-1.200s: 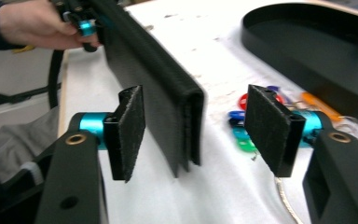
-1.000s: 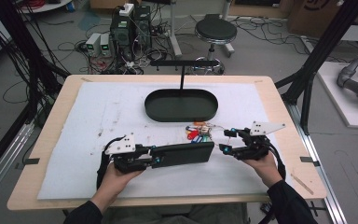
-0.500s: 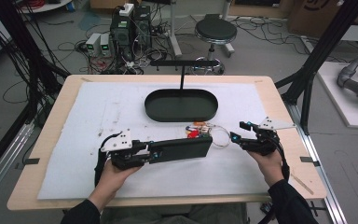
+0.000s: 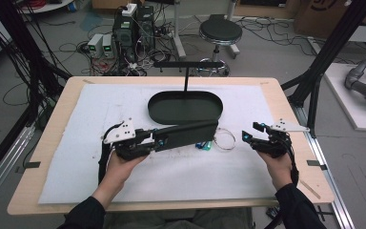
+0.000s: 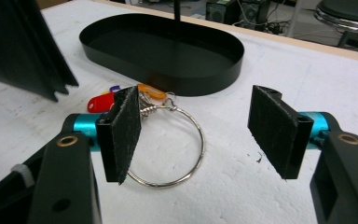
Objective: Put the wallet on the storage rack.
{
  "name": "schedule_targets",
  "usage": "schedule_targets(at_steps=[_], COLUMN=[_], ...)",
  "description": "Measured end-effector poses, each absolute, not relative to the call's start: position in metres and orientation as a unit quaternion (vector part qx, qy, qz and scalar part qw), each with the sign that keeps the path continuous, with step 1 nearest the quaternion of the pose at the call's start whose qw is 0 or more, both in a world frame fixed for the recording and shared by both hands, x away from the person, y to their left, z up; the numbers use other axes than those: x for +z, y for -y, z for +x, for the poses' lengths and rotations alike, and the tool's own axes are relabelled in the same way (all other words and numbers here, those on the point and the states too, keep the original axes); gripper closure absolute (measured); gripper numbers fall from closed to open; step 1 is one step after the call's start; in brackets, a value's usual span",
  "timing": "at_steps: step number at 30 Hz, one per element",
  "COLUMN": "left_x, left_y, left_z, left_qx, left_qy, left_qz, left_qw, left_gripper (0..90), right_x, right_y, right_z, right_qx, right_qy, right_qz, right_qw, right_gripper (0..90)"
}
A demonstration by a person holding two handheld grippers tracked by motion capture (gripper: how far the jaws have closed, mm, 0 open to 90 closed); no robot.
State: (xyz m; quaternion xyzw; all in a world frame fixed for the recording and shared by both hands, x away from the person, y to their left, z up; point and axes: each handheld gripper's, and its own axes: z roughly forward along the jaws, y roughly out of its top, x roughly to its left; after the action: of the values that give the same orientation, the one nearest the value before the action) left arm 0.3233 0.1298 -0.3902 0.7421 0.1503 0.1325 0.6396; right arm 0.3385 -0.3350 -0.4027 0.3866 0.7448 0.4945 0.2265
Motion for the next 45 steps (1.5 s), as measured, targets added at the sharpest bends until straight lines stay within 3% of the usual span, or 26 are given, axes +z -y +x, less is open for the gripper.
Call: schedule_targets(at_steps=[27, 45], left_x=[-0.389, -0.397], left_y=[-0.116, -0.104], left_z=[0.391, 0.434], left_qx=[0.211, 0.213], left_qy=[-0.197, -0.22], left_qz=[0.723, 0.714], left_qw=[0.627, 0.63], left_gripper=[74.3, 74.3], right_x=[-0.404, -0.404], right_y=[0.344, 0.344], right_z=[0.339, 0.34], right_qx=[0.492, 0.491], right_qy=[-0.732, -0.732], right_qz=[0.407, 0.408], right_qw=[0.238, 0.237], right_gripper=[35.4, 35.5])
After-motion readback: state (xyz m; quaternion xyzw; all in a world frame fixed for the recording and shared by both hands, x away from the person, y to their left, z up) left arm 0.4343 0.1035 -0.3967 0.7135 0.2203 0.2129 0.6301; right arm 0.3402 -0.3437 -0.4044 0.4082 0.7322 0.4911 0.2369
